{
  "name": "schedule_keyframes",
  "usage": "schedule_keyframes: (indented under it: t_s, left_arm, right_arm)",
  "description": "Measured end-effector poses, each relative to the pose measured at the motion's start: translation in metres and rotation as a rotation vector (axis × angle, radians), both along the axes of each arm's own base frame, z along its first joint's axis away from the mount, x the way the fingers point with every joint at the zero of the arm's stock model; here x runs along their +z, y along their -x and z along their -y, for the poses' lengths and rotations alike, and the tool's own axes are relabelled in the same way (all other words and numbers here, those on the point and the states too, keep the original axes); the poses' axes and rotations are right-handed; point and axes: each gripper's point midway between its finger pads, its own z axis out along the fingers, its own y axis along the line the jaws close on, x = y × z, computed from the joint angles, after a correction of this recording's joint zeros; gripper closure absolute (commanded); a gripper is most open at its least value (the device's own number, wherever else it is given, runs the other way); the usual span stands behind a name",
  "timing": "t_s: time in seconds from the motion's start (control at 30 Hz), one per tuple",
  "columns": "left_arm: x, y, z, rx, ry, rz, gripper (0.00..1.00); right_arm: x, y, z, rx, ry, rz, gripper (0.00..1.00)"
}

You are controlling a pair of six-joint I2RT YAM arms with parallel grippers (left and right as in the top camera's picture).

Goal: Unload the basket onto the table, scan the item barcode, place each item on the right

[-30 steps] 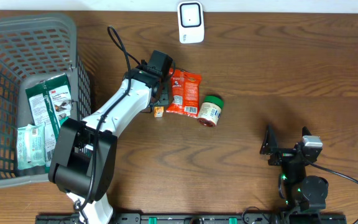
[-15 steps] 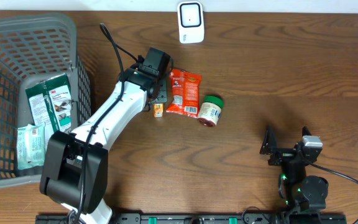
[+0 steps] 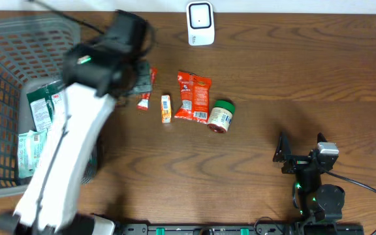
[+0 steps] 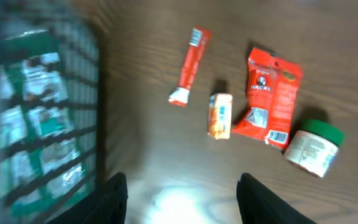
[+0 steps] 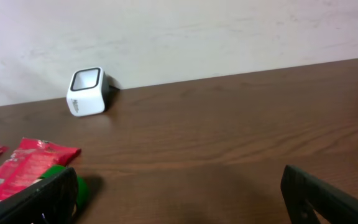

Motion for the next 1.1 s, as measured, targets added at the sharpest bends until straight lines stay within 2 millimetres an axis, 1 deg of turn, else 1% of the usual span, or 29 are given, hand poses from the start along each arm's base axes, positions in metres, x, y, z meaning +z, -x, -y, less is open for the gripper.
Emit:
schedule_keyframes:
  t_s: [0.07, 0.17, 0.23, 0.4, 0.5, 0.6, 0.7, 0.83, 0.9, 0.97, 1.07, 1.1]
  left_arm:
    - [0.011, 0.015, -0.015, 0.030, 0.001, 0.003, 0.43]
    - [0.011, 0.033, -0.042, 0.102, -0.013, -0.047, 0.42]
    - [0.006, 0.035, -0.057, 0.149, -0.020, -0.075, 0.41]
    - [-0.008, 0.027, -0.087, 0.220, -0.036, -0.109, 0.40]
    - [-0.012, 0.020, -0.099, 0.235, -0.044, -0.109, 0.40]
    - [-0.016, 0.018, -0.105, 0.241, -0.051, -0.126, 0.40]
    - [-0.024, 0.016, -0.106, 0.233, -0.057, -0.152, 0.40]
    - [-0.040, 0.014, -0.106, 0.212, -0.071, -0.211, 0.41]
    - [-0.047, 0.011, -0.106, 0.199, -0.078, -0.233, 0.47]
    - [-0.051, 0.008, -0.106, 0.185, -0.087, -0.242, 0.51]
    - [-0.052, 0.006, -0.109, 0.176, -0.108, -0.244, 0.73]
    - [-0.051, 0.005, -0.111, 0.180, -0.114, -0.237, 0.77]
  right_arm:
    - [0.000, 0.000, 0.000, 0.000, 0.000, 0.000, 0.00]
    - [0.000, 0.000, 0.000, 0.000, 0.000, 0.000, 0.01]
    - [0.000, 0.000, 0.000, 0.000, 0.000, 0.000, 0.01]
    - [0.000, 0.000, 0.000, 0.000, 0.000, 0.000, 0.01]
    - [0.000, 0.000, 0.000, 0.000, 0.000, 0.000, 0.01]
    - [0.000, 0.000, 0.000, 0.000, 0.000, 0.000, 0.01]
    - [0.000, 0.000, 0.000, 0.000, 0.000, 0.000, 0.01]
    - [0.000, 0.000, 0.000, 0.000, 0.000, 0.000, 0.01]
    - [0.000, 0.000, 0.000, 0.000, 0.000, 0.000, 0.01]
    - [0.000, 0.000, 0.000, 0.000, 0.000, 0.000, 0.01]
    - [0.000, 0.000, 0.000, 0.000, 0.000, 0.000, 0.01]
    - [0.000, 0.000, 0.000, 0.000, 0.000, 0.000, 0.01]
